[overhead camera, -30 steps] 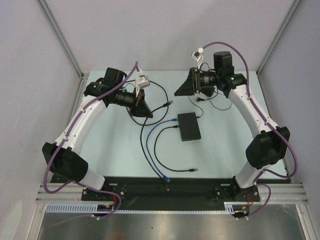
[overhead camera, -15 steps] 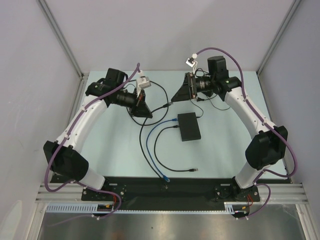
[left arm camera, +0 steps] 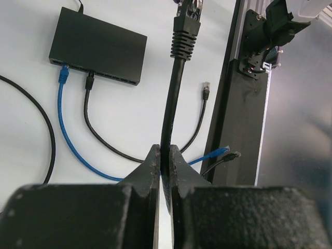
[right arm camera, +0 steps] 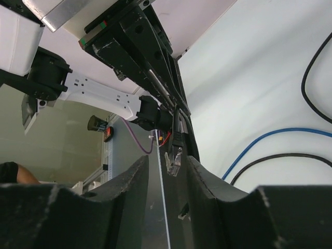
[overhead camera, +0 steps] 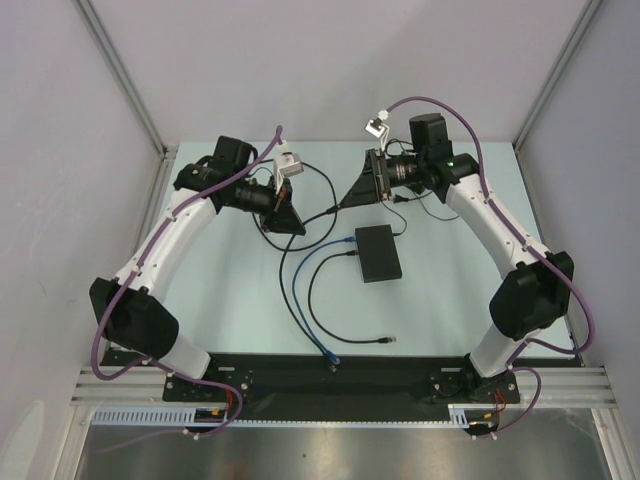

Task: Insert the plug into the switch port

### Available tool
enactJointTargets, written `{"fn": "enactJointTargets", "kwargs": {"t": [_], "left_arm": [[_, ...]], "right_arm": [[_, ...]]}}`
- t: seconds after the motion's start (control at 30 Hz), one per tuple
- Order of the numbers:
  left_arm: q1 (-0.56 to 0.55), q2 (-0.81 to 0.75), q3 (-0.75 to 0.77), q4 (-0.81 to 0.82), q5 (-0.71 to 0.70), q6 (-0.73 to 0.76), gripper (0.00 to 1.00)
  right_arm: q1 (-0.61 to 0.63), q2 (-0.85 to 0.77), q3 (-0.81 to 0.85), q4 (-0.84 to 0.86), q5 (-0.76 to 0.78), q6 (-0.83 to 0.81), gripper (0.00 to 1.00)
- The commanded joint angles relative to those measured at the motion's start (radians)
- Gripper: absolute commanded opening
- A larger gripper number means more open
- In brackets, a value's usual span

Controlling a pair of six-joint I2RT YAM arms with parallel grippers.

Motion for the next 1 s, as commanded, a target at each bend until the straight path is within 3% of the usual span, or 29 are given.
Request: {"fn": "enactJointTargets", "kwargs": {"t": [0.0,0.1,0.2,0.23,0.3,0.33,0.53,0.67,0.8,0.97], "left_arm": [[-0.005,0.002,0.007,0.03,0.018,0.006,0.0],[-0.005,0.002,0.005,0.036,0.016,0.008,0.0],[-0.005,-0.006,0.002,0.047,0.013,0.008,0.06],[-0.005,-0.015,-0.002,0.071,0.007,0.005,0.11],[-0.005,-0.061,-0.042,0.133,-0.021,-0.021,0.21],[-0.005,-0.082,-0.06,0.23,-0.08,-0.071,0.32],[-0.028,-0.303,-0.278,0.6,-0.272,-0.12,0.49],[-0.071,-0.385,-0.427,0.797,-0.3,-0.038,0.52],[-0.151,-0.415,-0.507,0.881,-0.334,0.051,0.5],[-0.231,-0.403,-0.548,0.94,-0.445,0.108,0.5]], "right_arm": [[0.013,0.003,0.06,-0.053,0.001,-0.037,0.39],[0.018,0.007,0.069,-0.072,0.019,-0.062,0.32],[0.019,0.013,0.084,-0.096,0.041,-0.084,0.02],[0.018,0.015,0.084,-0.099,0.053,-0.082,0.0],[0.018,0.019,0.074,-0.089,0.061,-0.064,0.0],[0.016,0.021,0.061,-0.078,0.068,-0.047,0.0],[0.016,0.021,-0.081,0.137,0.051,0.215,0.0],[0.012,0.036,-0.118,0.232,0.024,0.337,0.0],[0.009,0.05,-0.146,0.316,0.004,0.471,0.0],[0.01,0.055,-0.153,0.358,-0.011,0.502,0.0]]}}
